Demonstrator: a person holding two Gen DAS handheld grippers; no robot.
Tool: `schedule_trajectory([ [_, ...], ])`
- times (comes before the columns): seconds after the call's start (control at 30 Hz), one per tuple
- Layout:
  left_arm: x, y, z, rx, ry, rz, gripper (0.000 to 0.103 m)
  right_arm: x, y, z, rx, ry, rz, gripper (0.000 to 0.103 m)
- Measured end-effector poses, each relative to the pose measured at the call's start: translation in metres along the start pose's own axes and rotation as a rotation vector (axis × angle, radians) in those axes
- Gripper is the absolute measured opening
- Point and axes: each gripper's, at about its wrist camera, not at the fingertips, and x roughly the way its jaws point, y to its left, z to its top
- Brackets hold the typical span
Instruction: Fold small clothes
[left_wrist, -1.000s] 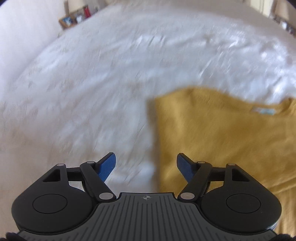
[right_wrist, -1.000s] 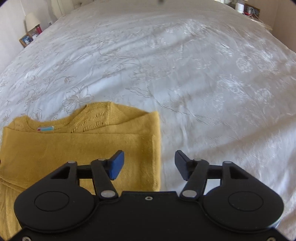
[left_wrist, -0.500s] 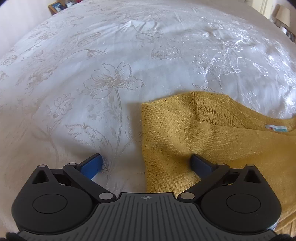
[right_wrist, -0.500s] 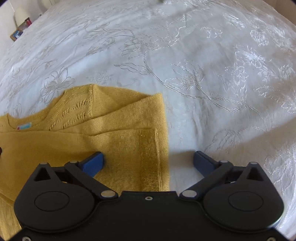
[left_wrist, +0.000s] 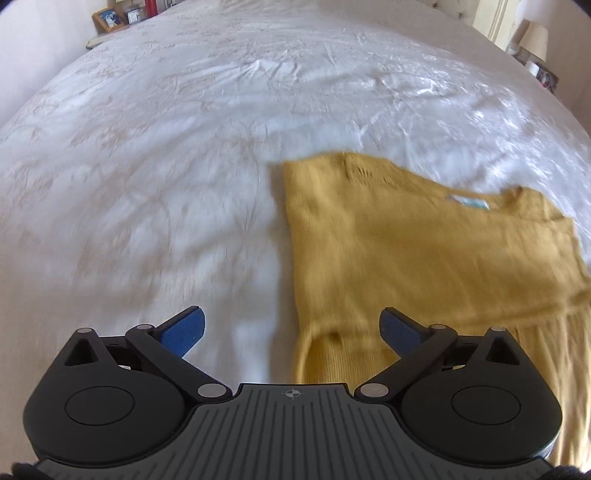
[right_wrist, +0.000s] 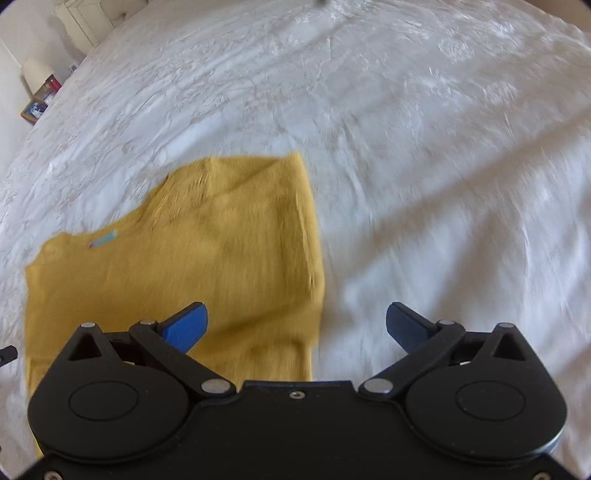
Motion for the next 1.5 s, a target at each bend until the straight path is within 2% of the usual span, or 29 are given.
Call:
schedule_trajectory([
  [0.27,-0.042,-0.004,-0.078,0.039,0.073,-0.069,0.103,-0.047,0.016,-0.086,-0.013,0.047,0.001,0.102],
  [0.43,-0.054,-0.001,-0.12,0.037,0.119,-0.112,0.103,-0.068,0.021,-0.138,0.016,0.049,-0.007,0.102],
  [0.57,-0.068,0.0,-0.147,0.034,0.116,-0.113,0.103,-0.079,0.018,-0.168,0.035,0.063,0.014,0.102],
  [0.77,-0.088,-0.005,-0.185,-0.042,0.113,-0.068,0.103,-0.088,0.008,-0.199,-0.039,0.093,0.058,0.102],
  [0.97,-0.099,-0.021,-0.217,-0.095,0.125,-0.056,0.103,-0.104,-0.01,-0.231,-0.094,0.099,0.105,0.102],
  [1.1,-0.115,-0.025,-0.228,-0.123,0.089,-0.05,0.103,-0.116,-0.022,-0.241,-0.09,0.079,0.138,0.102],
  [1.27,-0.131,-0.028,-0.235,-0.099,0.04,-0.057,0.103,-0.124,-0.027,-0.245,-0.1,0.064,0.16,0.102],
  [1.5,-0.127,-0.026,-0.238,-0.047,0.054,-0.051,0.103,-0.116,-0.026,-0.247,-0.097,0.08,0.178,0.102],
])
